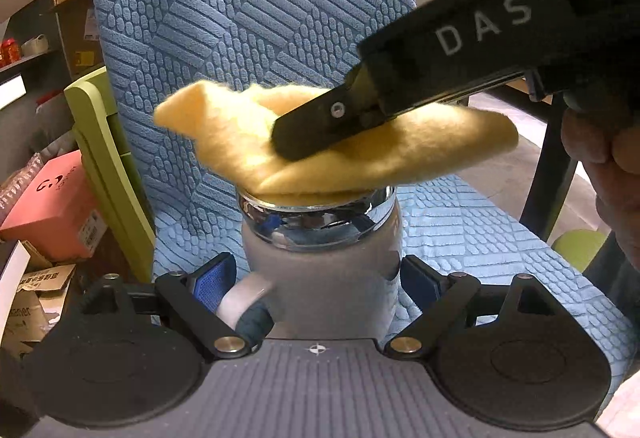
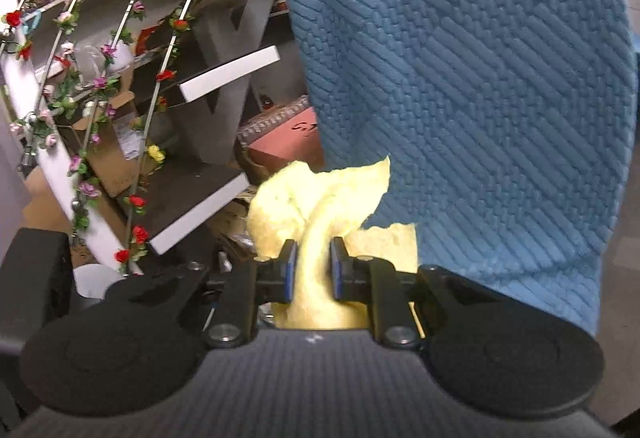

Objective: Clean container
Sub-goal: 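Wipe the mug rim with the cloth in the right gripper while the left gripper holds the mug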

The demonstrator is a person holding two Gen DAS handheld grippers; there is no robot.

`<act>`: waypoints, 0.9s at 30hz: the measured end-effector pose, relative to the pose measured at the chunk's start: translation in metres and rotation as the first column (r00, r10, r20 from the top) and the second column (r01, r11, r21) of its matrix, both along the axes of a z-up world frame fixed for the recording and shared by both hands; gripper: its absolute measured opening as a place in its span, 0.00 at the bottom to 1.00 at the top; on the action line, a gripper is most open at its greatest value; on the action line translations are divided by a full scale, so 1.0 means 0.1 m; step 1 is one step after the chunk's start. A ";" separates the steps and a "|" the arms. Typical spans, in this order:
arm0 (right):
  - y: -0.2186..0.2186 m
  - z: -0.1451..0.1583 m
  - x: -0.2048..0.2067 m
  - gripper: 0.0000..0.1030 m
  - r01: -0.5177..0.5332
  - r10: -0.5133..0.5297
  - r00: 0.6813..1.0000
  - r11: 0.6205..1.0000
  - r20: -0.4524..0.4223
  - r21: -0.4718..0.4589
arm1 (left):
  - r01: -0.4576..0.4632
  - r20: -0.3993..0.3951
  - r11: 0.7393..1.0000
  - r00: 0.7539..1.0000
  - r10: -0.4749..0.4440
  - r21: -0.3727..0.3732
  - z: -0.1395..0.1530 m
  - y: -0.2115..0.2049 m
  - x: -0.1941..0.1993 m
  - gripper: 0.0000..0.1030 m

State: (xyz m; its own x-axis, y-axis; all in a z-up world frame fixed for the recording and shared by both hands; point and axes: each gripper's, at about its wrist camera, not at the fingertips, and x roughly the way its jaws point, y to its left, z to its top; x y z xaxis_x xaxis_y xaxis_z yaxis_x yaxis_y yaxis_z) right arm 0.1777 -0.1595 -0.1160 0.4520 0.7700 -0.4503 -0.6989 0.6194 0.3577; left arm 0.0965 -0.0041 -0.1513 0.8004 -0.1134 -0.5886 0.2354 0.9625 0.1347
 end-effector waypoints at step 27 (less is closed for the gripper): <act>0.00 0.06 0.03 0.18 -0.012 0.013 1.000 0.999 0.011 -0.053 | 0.017 -0.008 1.000 1.000 -0.017 0.004 0.02 0.02 0.01 0.88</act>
